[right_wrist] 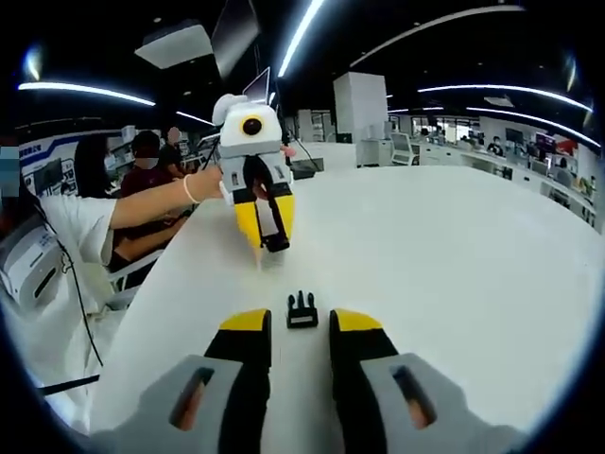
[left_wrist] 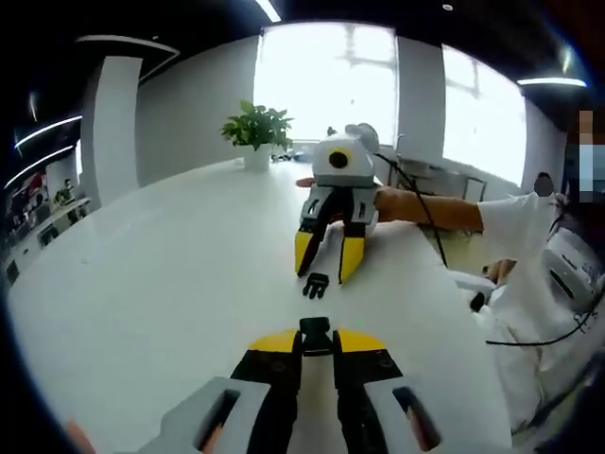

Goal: Snap the two parts of the plastic buckle together until the buckle closes and remains connected.

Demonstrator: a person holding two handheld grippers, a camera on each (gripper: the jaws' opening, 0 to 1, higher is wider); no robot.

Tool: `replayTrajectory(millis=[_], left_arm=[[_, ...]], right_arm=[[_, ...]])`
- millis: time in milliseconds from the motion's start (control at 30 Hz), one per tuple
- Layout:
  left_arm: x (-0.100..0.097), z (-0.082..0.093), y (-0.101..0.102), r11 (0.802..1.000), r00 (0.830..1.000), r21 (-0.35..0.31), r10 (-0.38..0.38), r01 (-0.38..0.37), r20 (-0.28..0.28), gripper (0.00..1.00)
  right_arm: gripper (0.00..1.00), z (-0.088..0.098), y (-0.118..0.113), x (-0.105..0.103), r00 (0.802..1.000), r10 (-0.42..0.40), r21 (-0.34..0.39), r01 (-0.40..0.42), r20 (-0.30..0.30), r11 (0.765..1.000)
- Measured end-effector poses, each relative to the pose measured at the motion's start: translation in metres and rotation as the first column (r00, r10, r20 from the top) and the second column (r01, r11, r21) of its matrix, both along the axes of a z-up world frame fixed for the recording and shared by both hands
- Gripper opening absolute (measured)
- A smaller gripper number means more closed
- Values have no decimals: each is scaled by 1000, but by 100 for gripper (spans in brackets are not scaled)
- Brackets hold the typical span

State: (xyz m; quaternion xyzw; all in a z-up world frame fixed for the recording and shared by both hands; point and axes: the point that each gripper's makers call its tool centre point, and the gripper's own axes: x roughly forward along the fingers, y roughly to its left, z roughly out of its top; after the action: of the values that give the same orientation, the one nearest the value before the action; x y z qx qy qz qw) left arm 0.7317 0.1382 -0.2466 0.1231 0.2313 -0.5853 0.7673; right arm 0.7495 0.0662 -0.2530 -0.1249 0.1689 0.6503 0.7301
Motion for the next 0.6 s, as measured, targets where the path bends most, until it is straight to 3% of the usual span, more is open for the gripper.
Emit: replayTrajectory(millis=[600], left_arm=[[-7,-8,-3,999,1000,26,-19,19,2,12]], right_arm=[[12,-2,-2,-1,997,11,-41,-8,76,999]])
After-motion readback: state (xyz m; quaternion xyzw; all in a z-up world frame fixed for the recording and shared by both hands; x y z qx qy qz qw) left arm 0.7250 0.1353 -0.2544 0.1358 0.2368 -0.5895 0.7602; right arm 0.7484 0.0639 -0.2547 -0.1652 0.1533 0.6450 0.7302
